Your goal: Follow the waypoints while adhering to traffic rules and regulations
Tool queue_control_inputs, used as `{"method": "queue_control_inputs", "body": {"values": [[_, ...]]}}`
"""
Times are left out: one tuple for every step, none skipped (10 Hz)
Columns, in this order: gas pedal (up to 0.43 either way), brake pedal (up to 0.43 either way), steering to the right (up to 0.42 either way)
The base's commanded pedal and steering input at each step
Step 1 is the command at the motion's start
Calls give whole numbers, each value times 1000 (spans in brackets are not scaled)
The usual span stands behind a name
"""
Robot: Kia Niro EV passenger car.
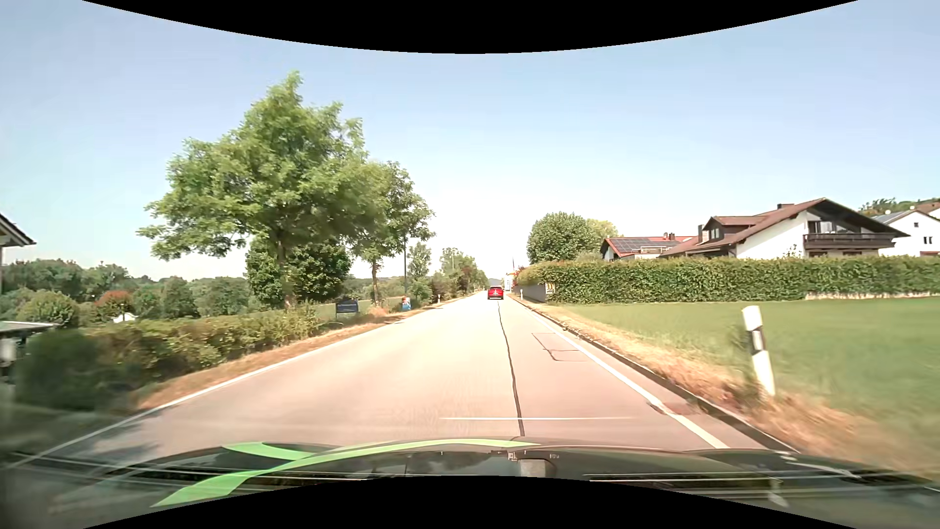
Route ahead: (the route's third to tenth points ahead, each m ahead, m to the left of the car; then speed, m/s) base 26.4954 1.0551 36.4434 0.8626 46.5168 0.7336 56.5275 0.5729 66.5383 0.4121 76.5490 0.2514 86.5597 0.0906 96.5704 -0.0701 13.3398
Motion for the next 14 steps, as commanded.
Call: {"method": "queue_control_inputs", "body": {"values": [[118, 0, -9], [118, 0, -9], [150, 0, -9], [169, 0, -8], [169, 0, -7], [177, 0, -6], [177, 0, -3], [177, 0, -3], [177, 0, -3], [177, 0, -3], [177, 0, -3], [177, 0, -3], [189, 0, -3], [189, 0, -3]]}}
